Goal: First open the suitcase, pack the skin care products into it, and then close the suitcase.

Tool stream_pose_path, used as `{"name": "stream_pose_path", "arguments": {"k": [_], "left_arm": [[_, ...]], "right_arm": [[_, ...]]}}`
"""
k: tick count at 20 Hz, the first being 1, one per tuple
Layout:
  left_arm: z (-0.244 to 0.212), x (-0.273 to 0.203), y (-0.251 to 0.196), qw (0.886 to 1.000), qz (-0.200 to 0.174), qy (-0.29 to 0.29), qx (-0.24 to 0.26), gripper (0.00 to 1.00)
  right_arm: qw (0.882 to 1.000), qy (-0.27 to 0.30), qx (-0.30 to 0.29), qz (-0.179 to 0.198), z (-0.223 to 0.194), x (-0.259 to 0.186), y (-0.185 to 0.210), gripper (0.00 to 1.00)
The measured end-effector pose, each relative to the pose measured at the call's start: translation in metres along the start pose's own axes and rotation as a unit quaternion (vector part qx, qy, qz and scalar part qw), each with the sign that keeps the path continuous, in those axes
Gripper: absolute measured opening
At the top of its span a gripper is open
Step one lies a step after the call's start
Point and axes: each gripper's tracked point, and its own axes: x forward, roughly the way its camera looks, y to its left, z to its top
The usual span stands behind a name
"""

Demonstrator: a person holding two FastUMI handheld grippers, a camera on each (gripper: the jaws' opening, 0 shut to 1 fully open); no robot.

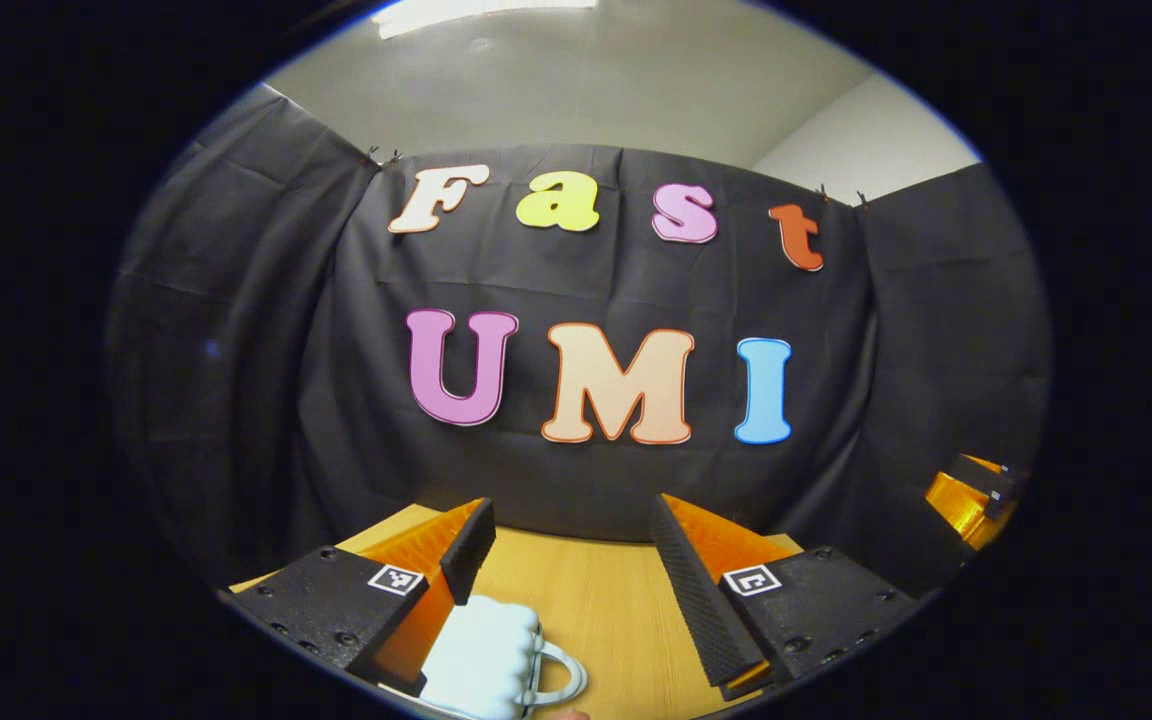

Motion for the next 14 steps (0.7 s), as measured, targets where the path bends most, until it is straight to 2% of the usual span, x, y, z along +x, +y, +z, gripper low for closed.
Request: {"name": "stream_pose_path", "arguments": {"k": [6, 12, 14], "left_arm": [[0.037, -0.009, 0.005, 0.998, -0.031, -0.036, 0.047, 0.94], [0.047, -0.003, -0.011, 0.995, -0.059, -0.056, 0.050, 0.94], [0.037, -0.001, -0.023, 0.995, -0.073, -0.045, 0.051, 0.94]], "right_arm": [[0.999, -0.016, -0.001, -0.032, 0.028, -0.004, 0.020, 0.98], [0.998, -0.014, -0.007, -0.062, 0.036, -0.015, 0.026, 0.98], [0.997, -0.014, -0.008, -0.073, 0.038, -0.023, 0.024, 0.98]]}}
